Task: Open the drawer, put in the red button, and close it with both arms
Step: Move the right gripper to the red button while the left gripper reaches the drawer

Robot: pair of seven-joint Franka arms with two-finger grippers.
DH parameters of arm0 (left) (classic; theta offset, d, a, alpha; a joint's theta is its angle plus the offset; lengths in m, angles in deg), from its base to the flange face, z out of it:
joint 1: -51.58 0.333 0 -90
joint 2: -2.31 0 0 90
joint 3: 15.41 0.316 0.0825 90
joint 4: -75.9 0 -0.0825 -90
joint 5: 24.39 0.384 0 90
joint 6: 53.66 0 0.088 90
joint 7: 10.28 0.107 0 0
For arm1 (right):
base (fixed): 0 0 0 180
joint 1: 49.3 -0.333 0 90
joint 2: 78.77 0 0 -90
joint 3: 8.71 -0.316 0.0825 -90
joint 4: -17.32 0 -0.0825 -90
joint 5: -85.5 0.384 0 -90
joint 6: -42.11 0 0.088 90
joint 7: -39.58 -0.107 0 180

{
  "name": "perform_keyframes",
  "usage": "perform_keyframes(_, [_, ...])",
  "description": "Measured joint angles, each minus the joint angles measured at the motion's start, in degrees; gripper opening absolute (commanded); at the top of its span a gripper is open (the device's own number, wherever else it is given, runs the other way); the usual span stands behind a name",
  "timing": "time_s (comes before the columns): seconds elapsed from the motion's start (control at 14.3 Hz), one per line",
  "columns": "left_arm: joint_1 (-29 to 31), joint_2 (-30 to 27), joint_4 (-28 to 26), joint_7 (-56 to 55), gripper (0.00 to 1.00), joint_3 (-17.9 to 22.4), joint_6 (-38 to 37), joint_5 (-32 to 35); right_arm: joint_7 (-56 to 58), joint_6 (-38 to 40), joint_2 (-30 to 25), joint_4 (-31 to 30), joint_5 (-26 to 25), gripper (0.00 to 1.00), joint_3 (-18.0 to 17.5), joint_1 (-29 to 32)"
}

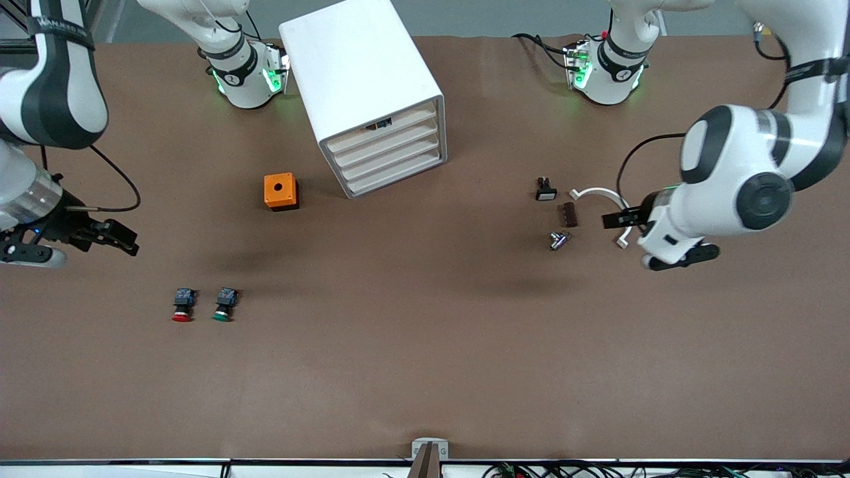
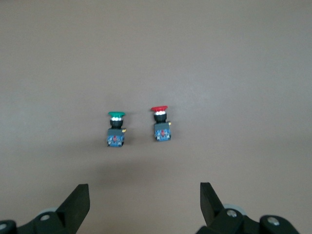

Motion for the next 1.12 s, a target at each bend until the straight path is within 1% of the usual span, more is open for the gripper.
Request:
perform_keyframes(0.21, [-5.8,5.6,3.7,-13.6,1.00,-0.8,0.4,0.0,1.5,-5.1,2.9,-1.9,0.0,1.00,0.0,0.1])
perform_keyframes(0.35, [-8.8,9.0,7.9,-22.7,1.00,-0.9,-0.8,-0.8,4.0,-7.5,5.2,-2.2,0.0,1.00,0.0,0.6])
perform_keyframes(0.42, [-10.1,10.6,10.5,-27.0,1.00,-0.9,-2.4,-2.5,5.2,-8.6,6.3,-2.4,0.0,1.00,0.0,1.0])
perform_keyframes(0.56, [-12.1,13.9,15.4,-34.9,1.00,-0.9,-5.8,-8.2,6.8,-10.8,9.0,-2.5,0.0,1.00,0.0,1.7])
perform_keyframes(0.63, [-12.5,15.4,16.8,-38.8,1.00,-0.9,-6.6,-11.8,7.1,-11.6,10.4,-2.5,0.0,1.00,0.0,1.9])
perform_keyframes(0.77, [-12.7,18.2,18.0,-46.7,1.00,-0.9,-7.1,-19.5,7.3,-12.8,12.7,-2.5,0.0,1.00,0.0,2.0])
perform_keyframes(1.12, [-12.8,23.7,18.7,-67.2,1.00,-1.0,-8.0,-37.3,7.3,-17.5,17.0,-2.5,0.0,1.00,-0.1,2.6])
